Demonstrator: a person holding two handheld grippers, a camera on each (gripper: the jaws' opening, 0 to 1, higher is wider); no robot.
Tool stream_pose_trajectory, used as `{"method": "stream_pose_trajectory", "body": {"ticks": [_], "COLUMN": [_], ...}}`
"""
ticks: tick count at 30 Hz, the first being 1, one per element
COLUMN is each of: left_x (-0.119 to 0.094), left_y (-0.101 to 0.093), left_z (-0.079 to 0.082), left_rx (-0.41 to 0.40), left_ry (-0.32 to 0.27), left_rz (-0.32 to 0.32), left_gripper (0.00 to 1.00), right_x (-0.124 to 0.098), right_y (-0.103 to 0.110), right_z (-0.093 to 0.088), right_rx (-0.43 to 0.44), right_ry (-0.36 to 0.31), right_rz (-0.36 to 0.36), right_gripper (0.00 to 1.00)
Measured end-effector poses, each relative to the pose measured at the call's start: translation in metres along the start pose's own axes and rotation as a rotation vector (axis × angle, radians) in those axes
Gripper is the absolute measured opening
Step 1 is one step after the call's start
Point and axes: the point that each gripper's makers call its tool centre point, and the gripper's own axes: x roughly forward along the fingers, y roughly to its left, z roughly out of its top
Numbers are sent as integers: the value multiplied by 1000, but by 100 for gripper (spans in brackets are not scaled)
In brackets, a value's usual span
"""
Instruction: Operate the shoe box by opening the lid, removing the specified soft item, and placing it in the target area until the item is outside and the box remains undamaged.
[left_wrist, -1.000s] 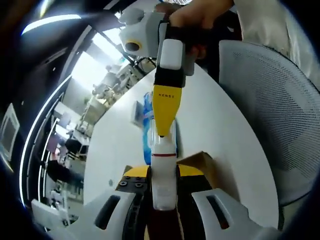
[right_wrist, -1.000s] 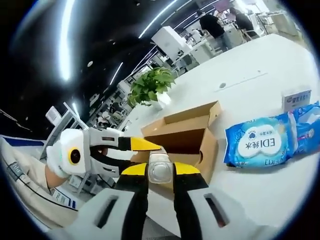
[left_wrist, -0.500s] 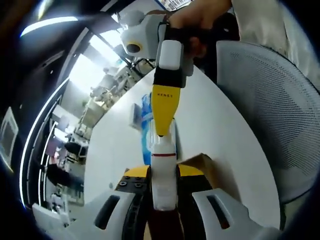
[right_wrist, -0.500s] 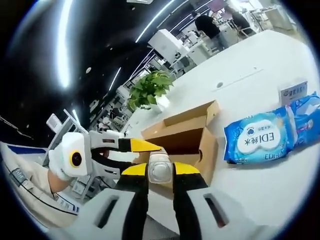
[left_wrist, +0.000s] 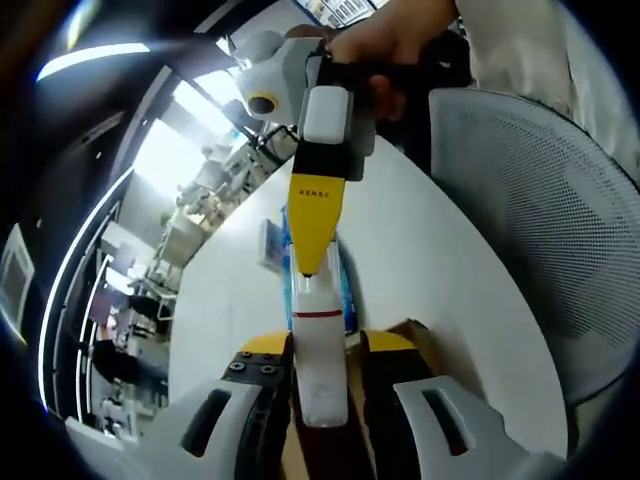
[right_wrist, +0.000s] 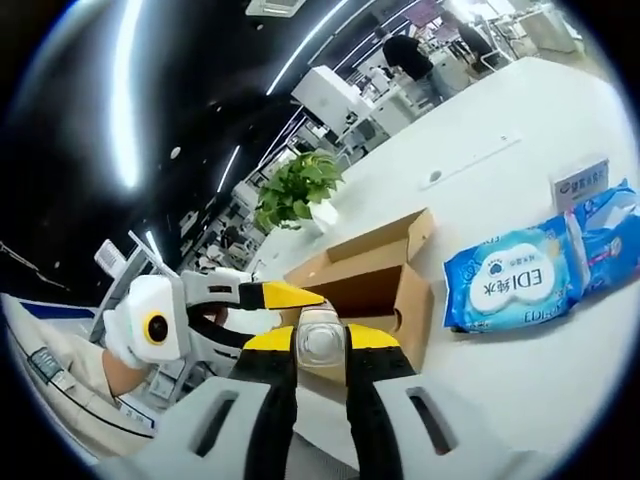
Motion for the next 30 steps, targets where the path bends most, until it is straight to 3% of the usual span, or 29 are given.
{"method": "stream_pose_trajectory", "body": {"ticks": [13,18,26,30], "left_x": [-9,-12,-18,-22], "left_y": [16,15,20,24], "left_z": [-4,-6,-9,-11], "left_rx": [-115,-214,-446,-572], "left_ry": [-47,-63,-101,-118], "left_rz": [15,-7,-3,13], "left_gripper": [31,32,38,42], "right_x": [4,3,-1,-3], "right_y": [5,5,5,4], "right_z": [10,13,22,29], "right_rx": [-156,-251,-470,-663], "right_ry": [45,79,146,214], "right_rz": [-9,-9,-19,-37], "right_gripper": [14,14,14,14]}}
